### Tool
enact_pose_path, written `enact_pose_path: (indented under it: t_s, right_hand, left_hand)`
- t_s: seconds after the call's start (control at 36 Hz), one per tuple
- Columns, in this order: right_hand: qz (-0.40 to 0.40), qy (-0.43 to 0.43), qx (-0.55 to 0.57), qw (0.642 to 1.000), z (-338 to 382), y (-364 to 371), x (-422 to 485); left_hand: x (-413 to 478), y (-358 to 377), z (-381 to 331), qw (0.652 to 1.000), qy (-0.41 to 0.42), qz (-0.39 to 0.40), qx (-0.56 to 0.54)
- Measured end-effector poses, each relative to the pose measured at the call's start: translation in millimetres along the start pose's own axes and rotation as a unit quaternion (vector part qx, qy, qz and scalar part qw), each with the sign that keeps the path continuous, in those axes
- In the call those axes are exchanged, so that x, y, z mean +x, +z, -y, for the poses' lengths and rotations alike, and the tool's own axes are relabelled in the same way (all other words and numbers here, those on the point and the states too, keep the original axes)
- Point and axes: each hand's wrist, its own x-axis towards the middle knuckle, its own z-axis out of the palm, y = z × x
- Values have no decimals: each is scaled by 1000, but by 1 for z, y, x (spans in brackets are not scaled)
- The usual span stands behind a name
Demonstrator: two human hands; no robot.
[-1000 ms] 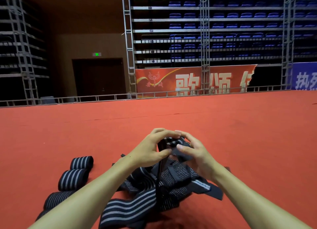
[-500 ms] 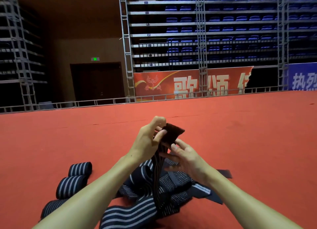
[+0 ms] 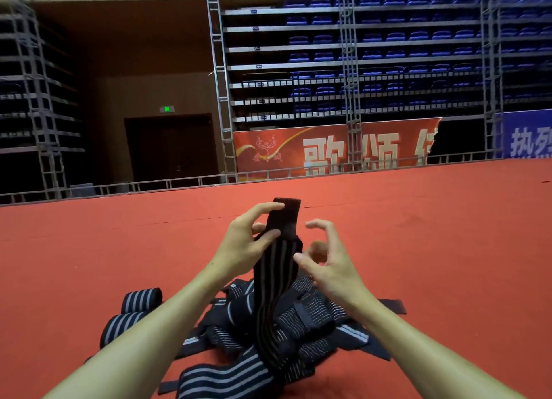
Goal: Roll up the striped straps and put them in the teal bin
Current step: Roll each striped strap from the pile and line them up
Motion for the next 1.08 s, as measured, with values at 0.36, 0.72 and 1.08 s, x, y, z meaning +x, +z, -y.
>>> enact_pose_path:
  t_s: [0.36, 0.72, 1.08]
  right_hand:
    - [40, -110, -61, 991, 24, -10, 29]
    - [16, -154, -69, 985, 78, -26, 63]
    - [21, -199, -105, 974, 141, -35, 79]
  left_hand:
    - [9, 4, -21, 998, 7, -6, -64]
    - [21, -15, -45, 996, 14, 9, -89]
    - [10, -20, -78, 994, 10, 41, -101]
